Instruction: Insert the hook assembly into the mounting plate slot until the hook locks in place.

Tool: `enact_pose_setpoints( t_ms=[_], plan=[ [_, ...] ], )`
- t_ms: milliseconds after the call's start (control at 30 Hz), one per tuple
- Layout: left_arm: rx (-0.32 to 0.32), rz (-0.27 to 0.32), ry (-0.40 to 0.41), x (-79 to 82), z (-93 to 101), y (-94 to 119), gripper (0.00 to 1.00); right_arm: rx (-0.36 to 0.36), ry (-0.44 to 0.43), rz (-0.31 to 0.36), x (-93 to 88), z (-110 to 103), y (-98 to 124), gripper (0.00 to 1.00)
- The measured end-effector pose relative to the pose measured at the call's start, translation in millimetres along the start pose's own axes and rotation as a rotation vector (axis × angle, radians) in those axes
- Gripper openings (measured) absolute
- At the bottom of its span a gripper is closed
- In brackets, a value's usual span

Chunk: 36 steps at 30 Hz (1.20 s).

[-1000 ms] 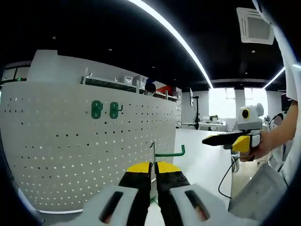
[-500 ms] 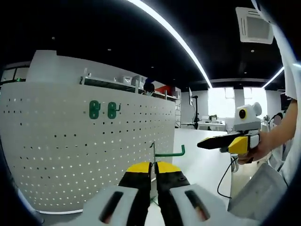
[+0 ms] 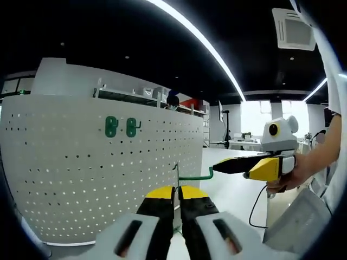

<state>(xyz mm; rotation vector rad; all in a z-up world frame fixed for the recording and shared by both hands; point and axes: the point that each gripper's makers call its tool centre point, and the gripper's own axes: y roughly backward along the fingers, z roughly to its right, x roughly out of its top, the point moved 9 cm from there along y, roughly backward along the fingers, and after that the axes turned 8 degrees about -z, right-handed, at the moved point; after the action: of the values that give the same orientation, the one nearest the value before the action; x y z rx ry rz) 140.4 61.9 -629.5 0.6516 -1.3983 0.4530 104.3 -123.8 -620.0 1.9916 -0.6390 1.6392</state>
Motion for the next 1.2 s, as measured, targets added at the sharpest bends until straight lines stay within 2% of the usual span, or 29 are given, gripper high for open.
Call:
enact_pose_setpoints(
  t_ms=[533, 733, 933, 1200],
  plan=[
    [-0.001, 0.006, -0.001, 1.4, 1.6, 1.4, 0.03, 0.026, -0.047, 0.023, 1.9, -1.6, -20.2, 0.42],
    [0.001, 0.006, -0.004, 2.1, 1.8, 1.7, 0.03, 0.034, -0.103, 0.040, 0.5, -1.2, -28.6, 0.42],
    [0.005, 0.006, -0.005, 2.1, 1.8, 3.0, 0.03, 0.047, -0.109, 0.036, -1.0, -4.5, -35.2, 0.42],
    [0.001, 0.008, -0.002, 2.0, 3.8, 2.1, 0.03, 0.054, -0.140, 0.039, 0.6, -6.5, -41.1, 0.37]
  ],
)
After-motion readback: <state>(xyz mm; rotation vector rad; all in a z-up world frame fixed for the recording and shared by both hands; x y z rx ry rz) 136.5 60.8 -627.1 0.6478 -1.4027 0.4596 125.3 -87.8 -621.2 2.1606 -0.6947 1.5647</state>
